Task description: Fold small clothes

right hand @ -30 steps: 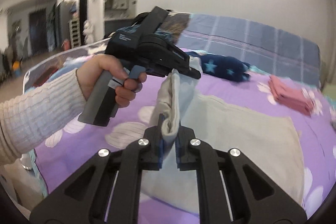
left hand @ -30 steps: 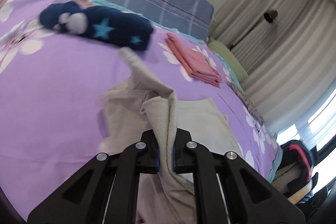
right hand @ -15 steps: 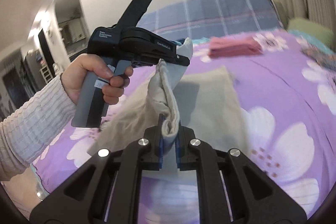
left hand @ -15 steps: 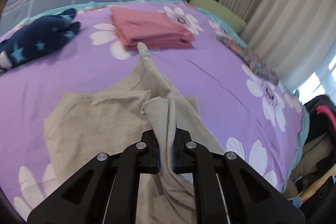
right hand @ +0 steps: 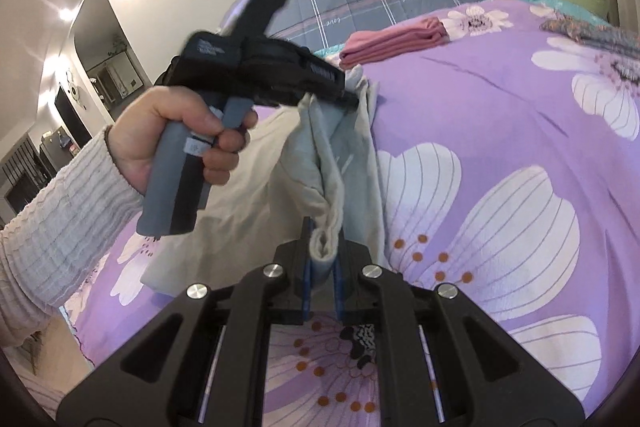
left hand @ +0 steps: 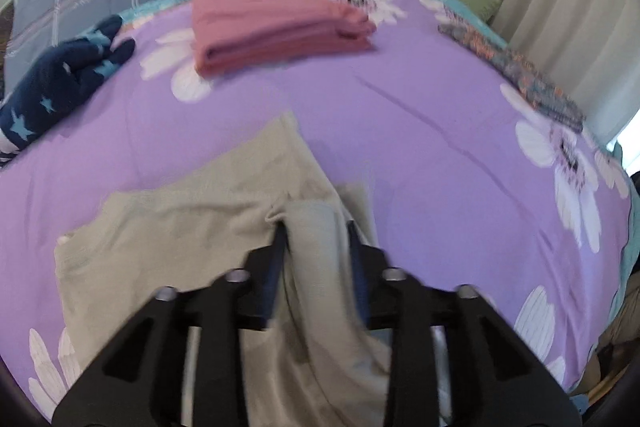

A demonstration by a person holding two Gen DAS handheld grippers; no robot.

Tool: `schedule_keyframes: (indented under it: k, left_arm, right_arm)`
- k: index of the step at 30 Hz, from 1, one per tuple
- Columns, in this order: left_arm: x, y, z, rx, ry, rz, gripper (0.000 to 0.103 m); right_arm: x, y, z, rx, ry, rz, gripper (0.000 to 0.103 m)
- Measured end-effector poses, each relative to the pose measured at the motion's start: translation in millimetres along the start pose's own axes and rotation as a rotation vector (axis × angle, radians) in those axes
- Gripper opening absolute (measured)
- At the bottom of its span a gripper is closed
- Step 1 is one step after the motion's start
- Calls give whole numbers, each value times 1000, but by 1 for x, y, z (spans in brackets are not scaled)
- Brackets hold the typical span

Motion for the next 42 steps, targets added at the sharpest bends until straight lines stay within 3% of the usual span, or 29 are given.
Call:
schedule_keyframes:
  k: [4,9,18,22,24,27,29,32,35,37,39,42]
  left_arm:
    - [-34,5,-1,46,-103,67,51]
    - [-84,20,-45,153,-200,146,62]
    - [-144,62,-154,152,-194,176,70]
    - [-154,78,-194,74,-157,117,70]
    - [-150,75,-213,96,-132,120,70]
    - [-140,74,-232,123,-117,161,70]
    - [-128,80,-236,75,-109,185,70]
    - [-122,86,-235,-13,-120,144,70]
    - [-124,87,-234,-13,-139,153,70]
    - [-125,89,-235,-6,-136,155,70]
    - [-128,91,-236,-5,-134,153,70]
    - [-138,90,-239,-1,-128,120,66]
  right_arm:
    - [4,-14,-6,90,35,44,9]
    - [8,-27,-4,167,51,86,9]
    - [15,-37,3,242,73,109,8]
    - [3,-23,19,242,35,153,8]
    - [-7,-12,29,225,3,180,8]
    - [-16,-7,33,170,-15,134,8]
    - [-7,-17,24,156,21,58,8]
    - [16,-41,0,181,113,-35,8]
    - [10,-39,2,180,98,-30,13]
    - [1,-35,9,131,72,-85,28]
    - [-7,-32,17,80,43,-134,28]
    - [-15,-27,31,61,15,-125,29]
Point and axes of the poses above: each gripper's, at about its wrist camera, not at the fingertips, and x roughly the way its jaws point, y to its left, z to its top, the point moved 7 cm from there along x, roughly the way its jaws point, and after that the axes turned 5 degrees about z, right-handed, at the moved point
